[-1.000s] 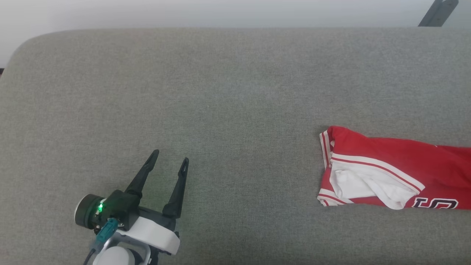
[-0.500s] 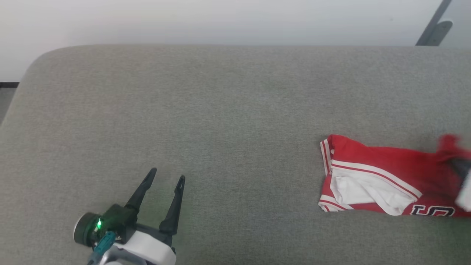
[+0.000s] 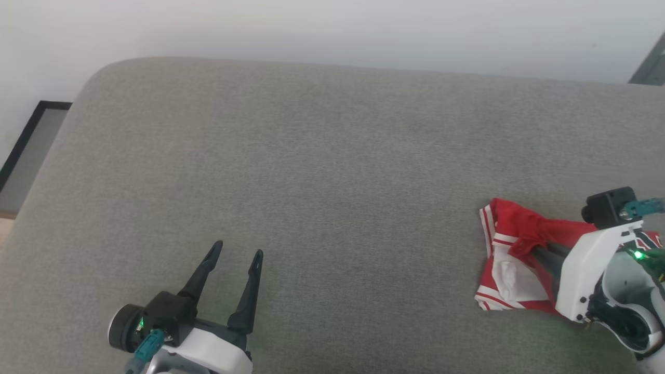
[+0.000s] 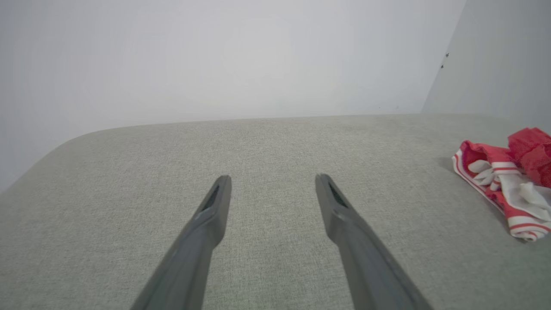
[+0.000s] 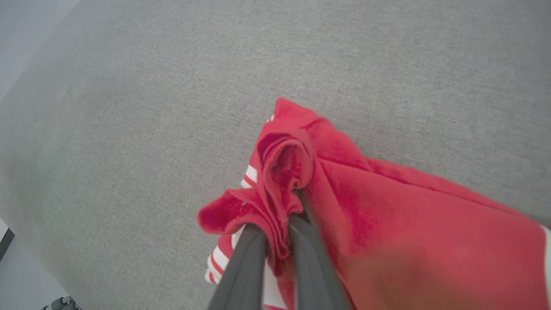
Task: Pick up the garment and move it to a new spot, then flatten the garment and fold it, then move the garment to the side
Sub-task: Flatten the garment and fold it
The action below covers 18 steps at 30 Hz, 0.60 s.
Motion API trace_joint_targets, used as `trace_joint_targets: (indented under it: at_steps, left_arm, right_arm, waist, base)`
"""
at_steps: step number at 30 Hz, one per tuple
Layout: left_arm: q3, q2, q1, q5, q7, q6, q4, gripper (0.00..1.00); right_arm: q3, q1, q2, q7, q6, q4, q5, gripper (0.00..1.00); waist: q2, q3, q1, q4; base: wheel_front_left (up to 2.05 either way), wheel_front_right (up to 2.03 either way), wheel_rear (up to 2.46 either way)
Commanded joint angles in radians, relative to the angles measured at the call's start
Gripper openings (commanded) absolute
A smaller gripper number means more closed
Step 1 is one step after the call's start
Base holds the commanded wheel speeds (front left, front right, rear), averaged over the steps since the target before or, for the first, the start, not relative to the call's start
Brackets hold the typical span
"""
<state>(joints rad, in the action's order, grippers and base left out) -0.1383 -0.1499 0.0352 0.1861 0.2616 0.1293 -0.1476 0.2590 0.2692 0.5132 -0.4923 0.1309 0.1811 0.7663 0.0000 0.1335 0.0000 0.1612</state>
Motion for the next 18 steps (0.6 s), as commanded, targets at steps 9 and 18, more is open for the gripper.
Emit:
trace_joint_targets:
  at_steps: [9, 18]
  left_arm:
    - [0.003, 0.012, 0.006, 0.017, 0.004, 0.002, 0.000, 1.00]
    - [0.002, 0.003, 0.017, 0.012, 0.004, 0.002, -0.005, 1.00]
  right_arm:
    - [0.037, 0.034, -0.027, 0.025, -0.001, 0.045, -0.036, 0.00]
    - [0.086, 0.053, -0.036, 0.065, -0.001, 0.121, -0.059, 0.00]
  waist:
    - [0.0000, 0.019, 0.0000, 0.032]
    - [0.0000, 0.024, 0.0000, 0.030]
  base:
    - [0.00, 0.00, 0.00]
    - [0.00, 0.00, 0.00]
